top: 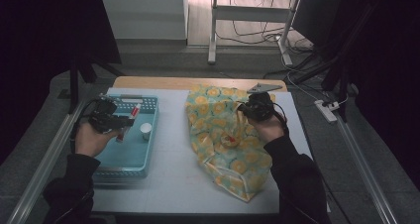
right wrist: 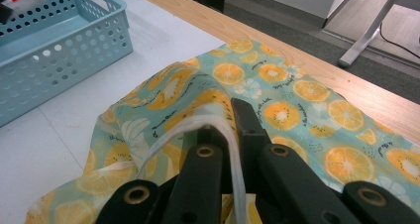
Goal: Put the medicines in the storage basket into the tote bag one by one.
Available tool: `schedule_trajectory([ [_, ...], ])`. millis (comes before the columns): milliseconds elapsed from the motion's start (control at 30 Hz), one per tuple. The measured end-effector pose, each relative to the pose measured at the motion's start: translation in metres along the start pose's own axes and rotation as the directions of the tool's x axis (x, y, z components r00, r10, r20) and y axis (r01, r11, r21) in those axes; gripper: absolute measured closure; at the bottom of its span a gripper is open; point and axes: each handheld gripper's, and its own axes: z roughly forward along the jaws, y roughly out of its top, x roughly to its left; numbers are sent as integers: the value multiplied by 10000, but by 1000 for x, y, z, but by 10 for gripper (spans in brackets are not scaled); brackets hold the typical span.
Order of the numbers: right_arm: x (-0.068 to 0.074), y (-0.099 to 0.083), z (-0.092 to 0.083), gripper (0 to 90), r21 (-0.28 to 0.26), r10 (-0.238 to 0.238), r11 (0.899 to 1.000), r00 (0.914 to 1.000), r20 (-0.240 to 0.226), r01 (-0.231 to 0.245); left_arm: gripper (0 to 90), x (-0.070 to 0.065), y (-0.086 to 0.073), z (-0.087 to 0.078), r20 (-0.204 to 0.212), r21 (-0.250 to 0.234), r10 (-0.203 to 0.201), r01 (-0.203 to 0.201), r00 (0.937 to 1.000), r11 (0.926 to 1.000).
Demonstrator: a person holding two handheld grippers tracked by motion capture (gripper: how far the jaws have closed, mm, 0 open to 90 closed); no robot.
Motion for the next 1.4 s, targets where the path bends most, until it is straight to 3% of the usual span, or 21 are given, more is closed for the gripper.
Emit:
schedule_trajectory([
  [200, 0, 2, 1, 893, 44, -12, 10000, 10000, 50, 12, 692, -29, 8, -9, 456, -433, 790, -771, 9958, 9961],
  [433, 0, 3, 1, 893, 62, -24, 10000, 10000, 81, 24, 692, -65, 20, -16, 978, -847, 1617, -1536, 9820, 9845],
  [667, -2, 3, 1, 893, 62, 31, 10000, 9999, 116, -32, 692, -102, 30, -7, 1640, -1057, 2428, -2276, 9561, 9680],
  [967, -2, 5, -1, 894, 19, 20, 10000, 9999, 150, -21, 692, -150, 41, 26, 2392, -1019, 3337, -3182, 9118, 9425],
  [1133, -2, 5, -2, 894, -5, 12, 10000, 9999, 143, -12, 692, -169, 46, 43, 2534, -849, 3616, -3517, 8973, 9323],
  [1400, -3, 5, -4, 894, -34, -11, 10000, 9999, 143, 12, 691, -188, 45, 67, 2690, -577, 3873, -3867, 8818, 9204],
])
